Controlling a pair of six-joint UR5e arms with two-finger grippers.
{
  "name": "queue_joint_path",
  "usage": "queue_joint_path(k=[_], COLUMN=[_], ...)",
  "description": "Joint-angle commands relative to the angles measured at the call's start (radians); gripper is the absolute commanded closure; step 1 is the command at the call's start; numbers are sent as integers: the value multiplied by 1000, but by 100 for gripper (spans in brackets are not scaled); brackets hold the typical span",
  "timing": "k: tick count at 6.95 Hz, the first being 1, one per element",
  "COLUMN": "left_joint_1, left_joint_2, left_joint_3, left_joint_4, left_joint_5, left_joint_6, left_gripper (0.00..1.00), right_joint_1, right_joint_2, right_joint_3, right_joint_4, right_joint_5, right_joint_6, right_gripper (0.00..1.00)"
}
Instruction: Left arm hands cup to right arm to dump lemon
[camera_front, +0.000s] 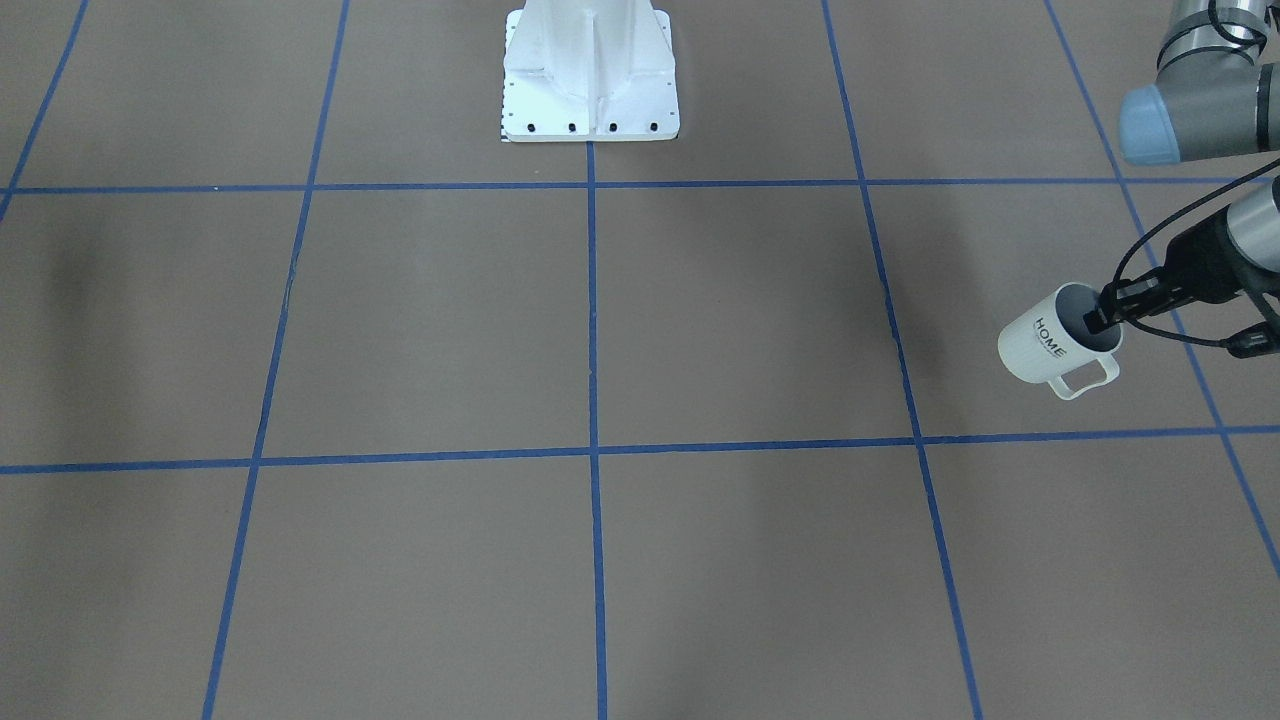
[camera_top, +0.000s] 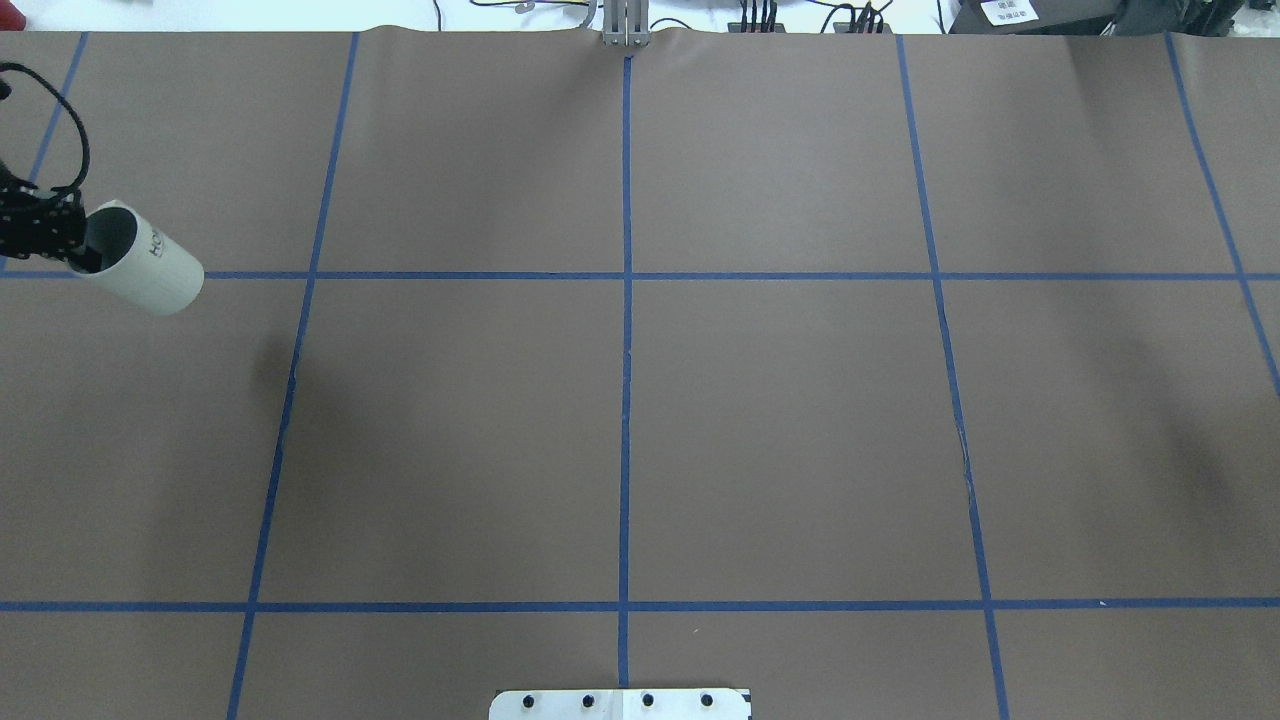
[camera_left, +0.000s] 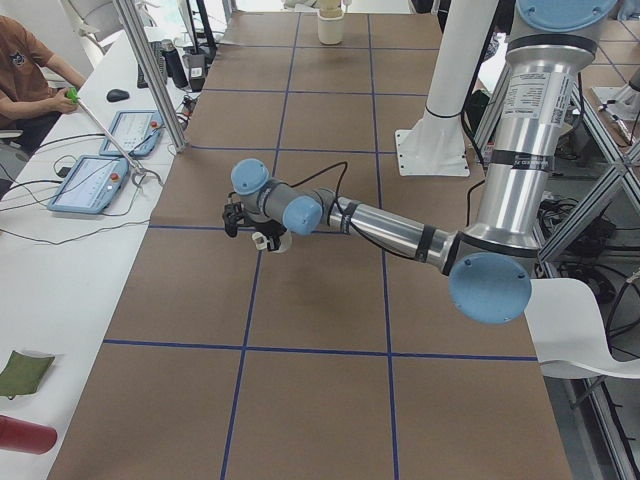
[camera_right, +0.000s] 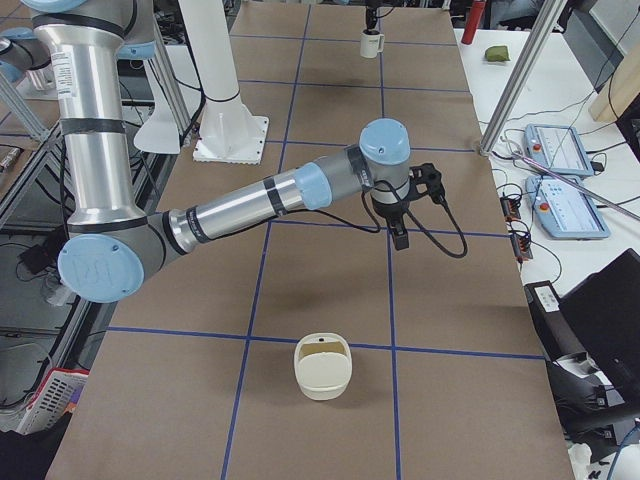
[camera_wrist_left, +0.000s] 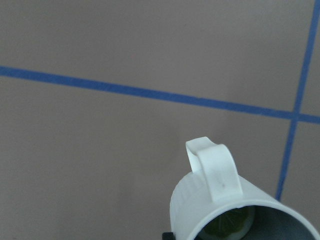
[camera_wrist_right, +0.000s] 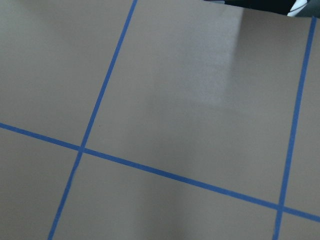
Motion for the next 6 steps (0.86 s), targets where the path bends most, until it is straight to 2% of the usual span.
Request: queue_joint_path(k=[1, 2, 3, 4, 5, 6], left_joint_1=[-8, 0, 11, 43, 78, 102], left_joint_2=[-189, -249, -310, -352, -401, -441], left_joint_3=[5, 14, 31, 55, 95, 141], left_joint_4=[278, 283, 283, 283, 282, 282], left_joint_5=[1, 1, 0, 1, 5, 5], left_joint_6=[-39, -182, -290, -379, -479, -556], left_gripper=[100, 100, 100, 100, 100, 100], right_joint_1=[-156, -239, -307, -365, -432, -501], right_joint_2=[145, 187, 190, 177, 179, 189], right_joint_3=[-13, -15, -21, -42, -42, -42], right_joint_4=[17, 40, 188, 375, 516, 627], right_joint_5=[-183, -266, -362, -401, -403, -437], right_joint_6=[68, 144, 218, 363, 508, 517], right_gripper=[0, 0, 1, 1, 1, 1])
